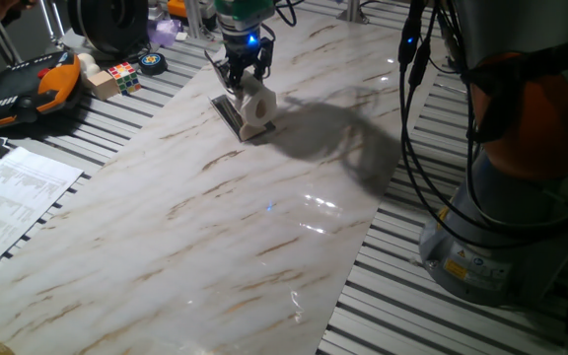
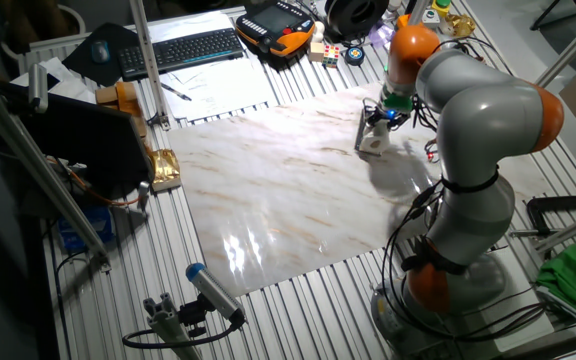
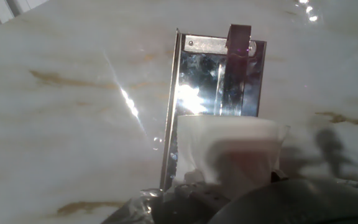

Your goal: Take the roll of paper down from the shelf

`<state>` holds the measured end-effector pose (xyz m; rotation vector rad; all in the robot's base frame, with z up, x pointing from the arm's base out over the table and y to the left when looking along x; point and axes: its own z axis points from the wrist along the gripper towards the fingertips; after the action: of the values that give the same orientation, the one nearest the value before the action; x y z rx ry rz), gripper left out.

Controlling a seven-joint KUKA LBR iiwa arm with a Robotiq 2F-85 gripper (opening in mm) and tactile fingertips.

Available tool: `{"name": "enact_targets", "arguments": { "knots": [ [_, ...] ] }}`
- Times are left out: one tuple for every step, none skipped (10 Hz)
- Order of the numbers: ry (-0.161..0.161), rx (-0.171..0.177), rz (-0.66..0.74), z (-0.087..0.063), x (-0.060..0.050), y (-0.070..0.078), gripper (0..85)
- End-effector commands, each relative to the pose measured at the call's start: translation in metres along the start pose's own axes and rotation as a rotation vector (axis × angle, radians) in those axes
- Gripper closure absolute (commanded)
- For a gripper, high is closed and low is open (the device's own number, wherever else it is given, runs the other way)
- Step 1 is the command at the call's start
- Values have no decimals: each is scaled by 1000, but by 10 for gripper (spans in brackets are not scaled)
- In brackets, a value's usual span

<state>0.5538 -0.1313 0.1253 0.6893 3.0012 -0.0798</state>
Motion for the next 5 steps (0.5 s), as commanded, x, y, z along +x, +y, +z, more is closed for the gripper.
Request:
{"name": "enact_targets", "arguments": {
  "knots": [
    [0, 0, 1, 0, 1, 0, 480],
    [1, -1, 2, -1, 3, 0, 480],
    [1, -3, 4, -2, 4, 0, 477],
    [3, -2, 7, -2, 6, 1, 473],
    [2, -1, 8, -2, 9, 2, 467]
  ]
}}
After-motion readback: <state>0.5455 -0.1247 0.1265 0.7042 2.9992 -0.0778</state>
